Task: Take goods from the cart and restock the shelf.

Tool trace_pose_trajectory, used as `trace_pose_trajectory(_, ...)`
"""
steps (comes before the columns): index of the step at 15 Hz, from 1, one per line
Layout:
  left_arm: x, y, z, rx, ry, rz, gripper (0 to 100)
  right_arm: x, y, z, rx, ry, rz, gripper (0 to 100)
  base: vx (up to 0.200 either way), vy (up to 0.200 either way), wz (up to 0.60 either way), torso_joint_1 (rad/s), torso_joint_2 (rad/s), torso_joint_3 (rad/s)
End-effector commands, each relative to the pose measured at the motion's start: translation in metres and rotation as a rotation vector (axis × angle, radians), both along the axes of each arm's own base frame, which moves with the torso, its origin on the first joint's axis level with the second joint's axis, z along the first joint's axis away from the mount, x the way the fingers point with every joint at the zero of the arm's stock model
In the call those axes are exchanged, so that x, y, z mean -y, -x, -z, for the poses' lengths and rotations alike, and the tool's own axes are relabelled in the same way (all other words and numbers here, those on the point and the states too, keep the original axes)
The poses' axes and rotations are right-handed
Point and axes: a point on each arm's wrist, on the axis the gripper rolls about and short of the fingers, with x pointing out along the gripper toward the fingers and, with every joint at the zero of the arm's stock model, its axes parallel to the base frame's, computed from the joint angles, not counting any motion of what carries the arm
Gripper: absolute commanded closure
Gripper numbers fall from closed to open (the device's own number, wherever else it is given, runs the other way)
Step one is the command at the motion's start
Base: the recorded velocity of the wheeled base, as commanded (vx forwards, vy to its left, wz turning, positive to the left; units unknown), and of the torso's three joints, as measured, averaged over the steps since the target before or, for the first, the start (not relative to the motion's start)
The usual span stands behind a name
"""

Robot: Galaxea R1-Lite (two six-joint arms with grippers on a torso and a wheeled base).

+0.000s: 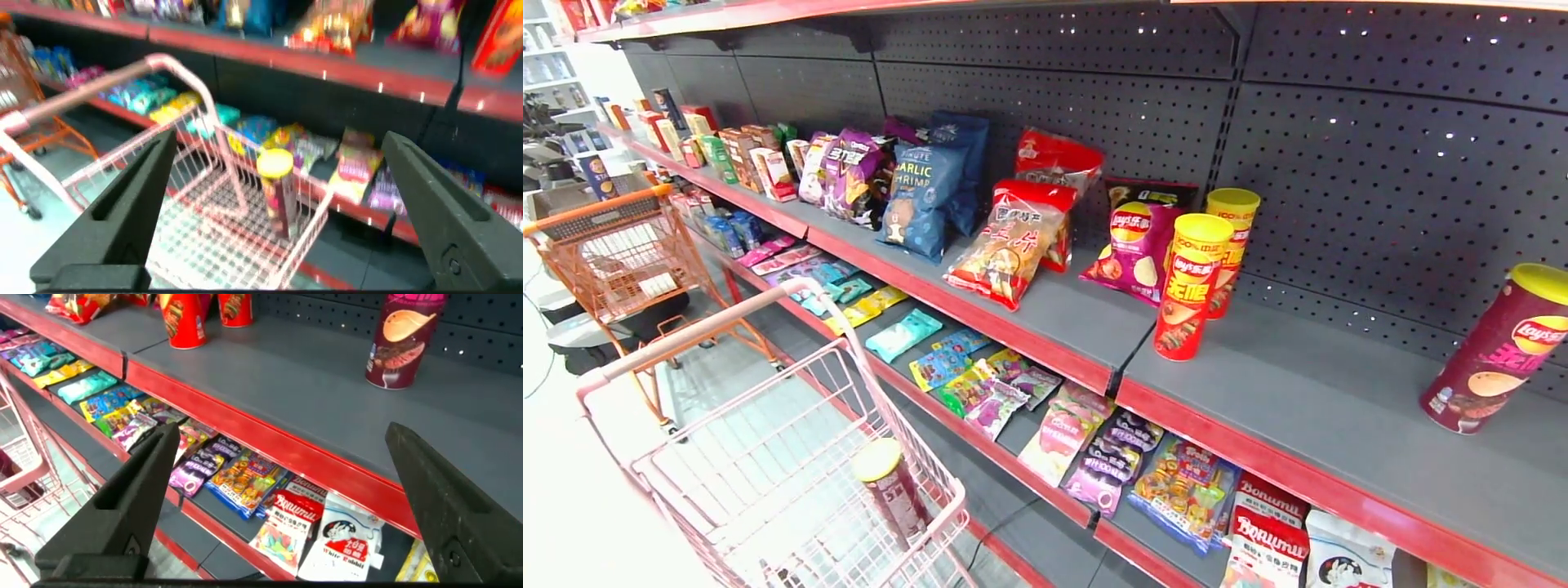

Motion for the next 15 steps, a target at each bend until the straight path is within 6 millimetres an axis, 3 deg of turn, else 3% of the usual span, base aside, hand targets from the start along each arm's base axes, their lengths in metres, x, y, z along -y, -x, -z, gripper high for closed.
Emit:
trace_pose_trajectory(1, -0.001, -0.011, -0.102, 0.054, 0.105, -0.020, 0, 0.000, 0.000, 0.000, 0.000, 0.000, -0.002, 0, 0.000, 0.000, 0.00, 0.000, 0.00, 0.000)
trace_pose_trajectory(2, -0.002, -0.020, -0.119, 0.040, 0.101, -0.092, 0, 0.000, 0.000, 0.000, 0.000, 0.000, -0.002, 0, 0.000, 0.000, 0.00, 0.000, 0.00, 0.000)
trace_pose_trajectory(4, -0.005, -0.040, -0.126, -0.029, 0.070, -0.223, 0, 0.000, 0.000, 0.000, -0.002, 0.000, -0.004, 0, 0.000, 0.000, 0.00, 0.000, 0.00, 0.000)
trace_pose_trajectory(5, -0.006, -0.084, -0.132, -0.169, 0.102, -0.246, 0, 0.000, 0.000, 0.000, 0.000, 0.000, -0.002, 0, 0.000, 0.000, 0.00, 0.000, 0.00, 0.000)
trace_pose_trajectory(6, -0.006, -0.110, -0.126, -0.239, 0.099, -0.197, 0, 0.000, 0.000, 0.000, 0.000, 0.000, -0.002, 0, 0.000, 0.000, 0.00, 0.000, 0.00, 0.000)
trace_pose_trajectory(9, -0.010, -0.166, -0.115, -0.304, 0.108, -0.109, 0, 0.000, 0.000, 0.000, 0.000, 0.000, -0.002, 0, 0.000, 0.000, 0.00, 0.000, 0.00, 0.000)
trace_pose_trajectory(10, -0.010, -0.166, -0.115, -0.304, 0.108, -0.109, 0, 0.000, 0.000, 0.000, 0.000, 0.000, -0.002, 0, 0.000, 0.000, 0.00, 0.000, 0.00, 0.000)
trace_pose_trajectory(12, -0.024, -0.186, -0.081, -0.411, 0.102, -0.101, 0, 0.000, 0.000, 0.000, 0.000, 0.000, -0.004, 0, 0.000, 0.000, 0.00, -0.098, 0.22, 0.129)
trace_pose_trajectory(15, -0.030, -0.209, -0.065, -0.401, 0.040, -0.077, 0, 0.000, 0.000, 0.000, 0.000, 0.000, -0.005, 0, 0.000, 0.000, 0.00, -0.144, 0.33, 0.188)
